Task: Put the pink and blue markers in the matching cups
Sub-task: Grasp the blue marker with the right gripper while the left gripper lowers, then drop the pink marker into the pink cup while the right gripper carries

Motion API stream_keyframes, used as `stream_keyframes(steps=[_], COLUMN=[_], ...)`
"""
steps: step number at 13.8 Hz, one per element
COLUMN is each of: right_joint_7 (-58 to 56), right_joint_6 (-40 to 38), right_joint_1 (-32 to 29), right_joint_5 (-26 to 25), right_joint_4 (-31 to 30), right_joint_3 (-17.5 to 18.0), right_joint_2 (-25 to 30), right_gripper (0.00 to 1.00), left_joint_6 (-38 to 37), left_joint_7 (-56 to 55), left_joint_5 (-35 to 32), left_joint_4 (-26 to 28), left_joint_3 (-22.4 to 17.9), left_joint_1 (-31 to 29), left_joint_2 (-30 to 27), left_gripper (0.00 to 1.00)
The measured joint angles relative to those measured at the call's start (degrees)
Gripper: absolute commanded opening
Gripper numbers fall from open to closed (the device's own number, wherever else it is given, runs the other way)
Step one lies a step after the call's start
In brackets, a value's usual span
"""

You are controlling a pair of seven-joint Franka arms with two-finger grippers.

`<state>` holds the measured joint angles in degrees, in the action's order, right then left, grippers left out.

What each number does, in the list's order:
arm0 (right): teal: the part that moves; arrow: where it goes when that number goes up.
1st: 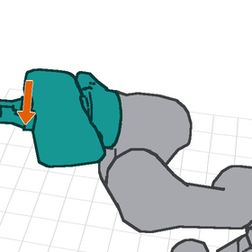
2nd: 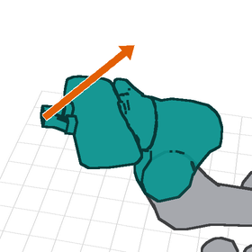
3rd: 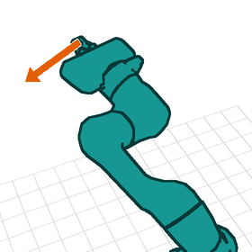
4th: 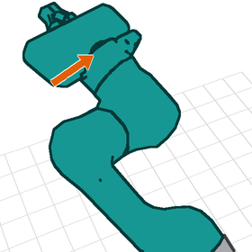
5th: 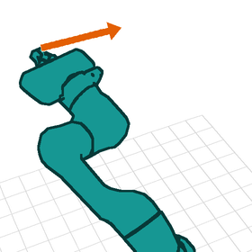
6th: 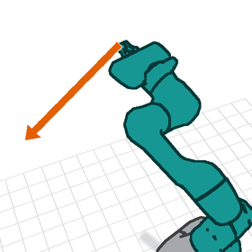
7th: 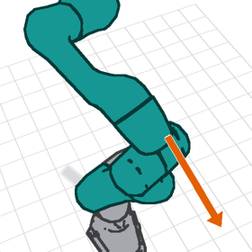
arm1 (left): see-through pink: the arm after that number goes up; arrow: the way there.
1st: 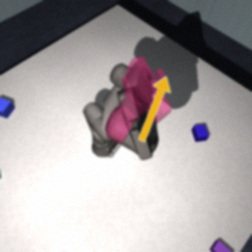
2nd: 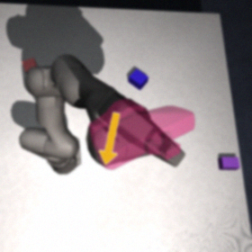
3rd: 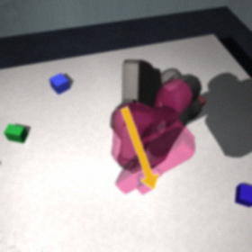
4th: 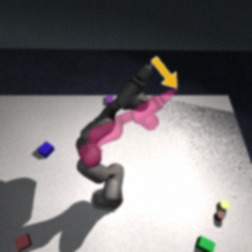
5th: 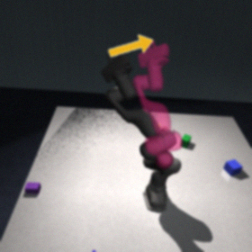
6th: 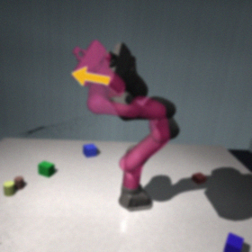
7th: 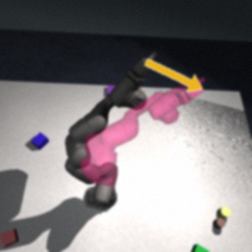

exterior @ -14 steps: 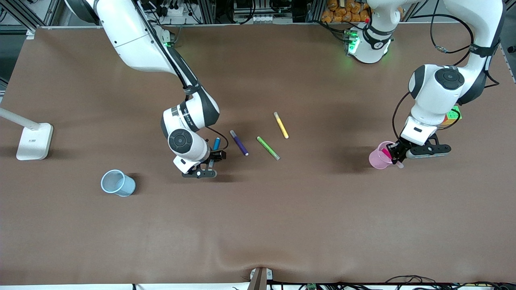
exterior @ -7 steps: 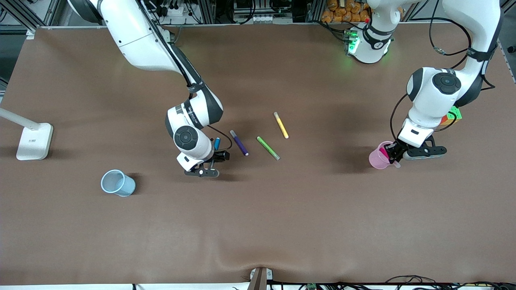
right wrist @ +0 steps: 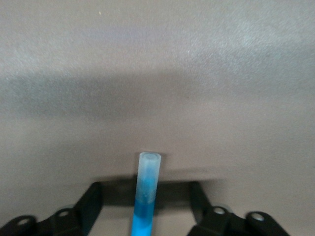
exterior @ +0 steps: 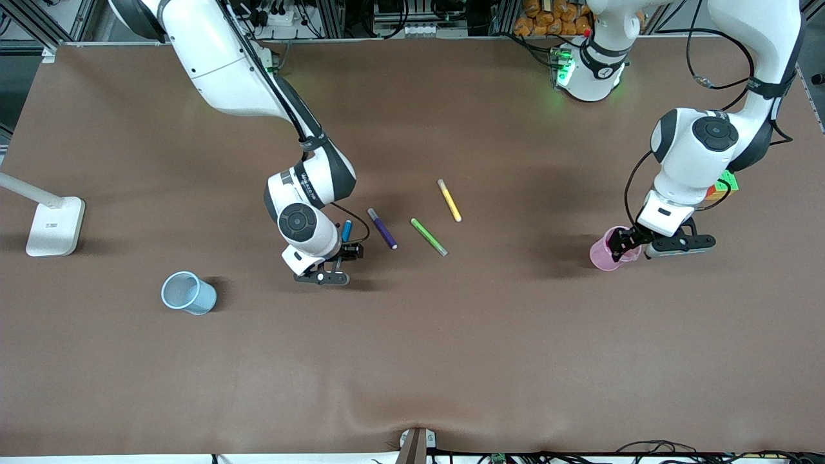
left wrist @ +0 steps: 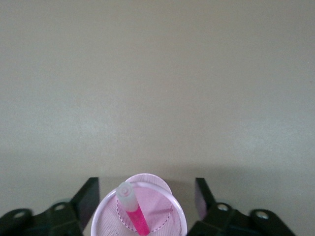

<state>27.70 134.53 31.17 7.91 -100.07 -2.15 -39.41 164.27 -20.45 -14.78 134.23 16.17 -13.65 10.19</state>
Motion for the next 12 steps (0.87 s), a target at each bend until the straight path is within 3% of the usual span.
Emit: stream_keyframes(steps=[2, 8, 12], right_joint_7=[0.0, -0.3, -10.1], right_joint_6=[0.0, -0.1, -1.6], right_joint_1=[0.0, -0.2, -2.8], right_joint_5=[0.0, -0.2, -0.3], right_joint_4=[0.1, 0.3, 1.2], right_joint_3=[-0.1, -0.3, -0.8], right_joint_2=[0.2, 0.4, 2.5], right_gripper=[0.00, 0.00, 0.00], left_joint_6=[-0.7, -12.3, -23.4], left_joint_7=[1.1, 2.4, 4.7], left_joint_5=[0.0, 0.0, -0.1], left_joint_4=[-1.3, -8.0, -15.4], left_joint_3=[-0.1, 0.0, 0.3], left_joint_1=[-0.1, -0.2, 0.0], left_joint_2=[0.0, -1.1, -1.6], left_gripper=[1.00, 1.00, 1.00])
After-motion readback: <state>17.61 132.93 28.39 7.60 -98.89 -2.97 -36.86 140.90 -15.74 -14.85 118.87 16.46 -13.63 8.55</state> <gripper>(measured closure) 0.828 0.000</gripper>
